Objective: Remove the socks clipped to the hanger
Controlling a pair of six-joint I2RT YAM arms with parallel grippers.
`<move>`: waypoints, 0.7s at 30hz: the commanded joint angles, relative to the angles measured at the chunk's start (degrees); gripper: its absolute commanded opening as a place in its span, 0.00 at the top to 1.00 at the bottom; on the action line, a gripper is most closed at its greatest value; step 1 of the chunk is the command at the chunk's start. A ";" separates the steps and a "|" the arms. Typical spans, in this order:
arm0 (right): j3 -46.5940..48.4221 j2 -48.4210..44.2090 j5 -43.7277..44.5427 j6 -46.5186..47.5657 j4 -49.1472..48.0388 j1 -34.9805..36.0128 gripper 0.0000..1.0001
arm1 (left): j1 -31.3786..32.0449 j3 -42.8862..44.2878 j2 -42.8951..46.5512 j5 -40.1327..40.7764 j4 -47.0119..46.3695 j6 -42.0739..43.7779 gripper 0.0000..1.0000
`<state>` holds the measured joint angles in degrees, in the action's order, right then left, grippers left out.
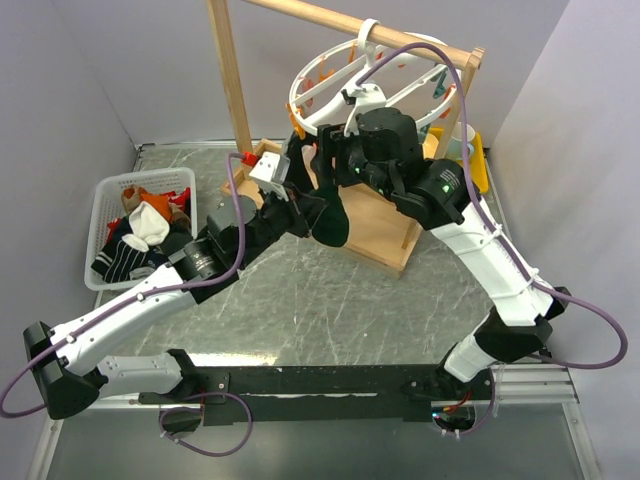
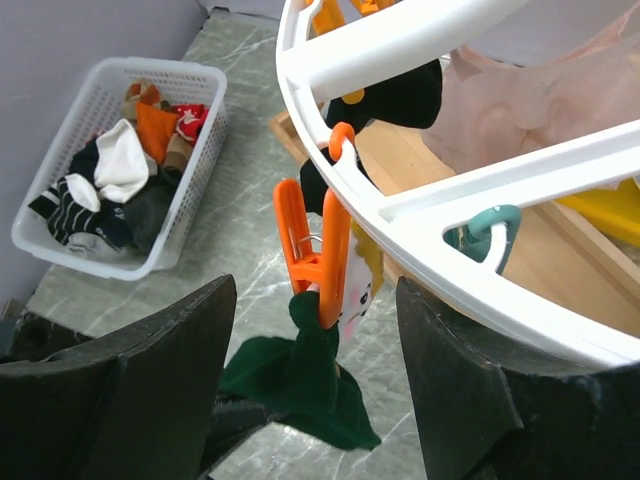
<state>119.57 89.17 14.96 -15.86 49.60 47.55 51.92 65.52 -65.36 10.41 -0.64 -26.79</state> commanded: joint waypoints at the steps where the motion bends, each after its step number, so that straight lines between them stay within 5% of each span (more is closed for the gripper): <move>1: 2.69 2.15 3.13 1.18 -2.58 0.35 0.32 | 1.43 0.84 -0.29 -0.22 -3.14 1.12 0.99; 5: 1.29 2.24 5.25 2.41 -4.08 0.53 0.36 | 2.74 0.58 -0.91 -0.66 -3.75 1.12 0.99; 15: -3.37 -1.79 7.27 2.50 -7.50 0.53 0.67 | 4.15 -2.06 0.50 -0.84 -4.28 0.95 0.99; 21: -10.23 -6.01 8.68 2.14 -12.07 0.53 0.72 | 4.24 -6.79 3.22 -3.90 -6.47 2.44 0.99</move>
<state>112.05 87.74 21.47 -13.65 43.09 47.81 55.72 61.43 -65.19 9.76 -2.96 -26.00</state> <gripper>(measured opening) 0.355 0.031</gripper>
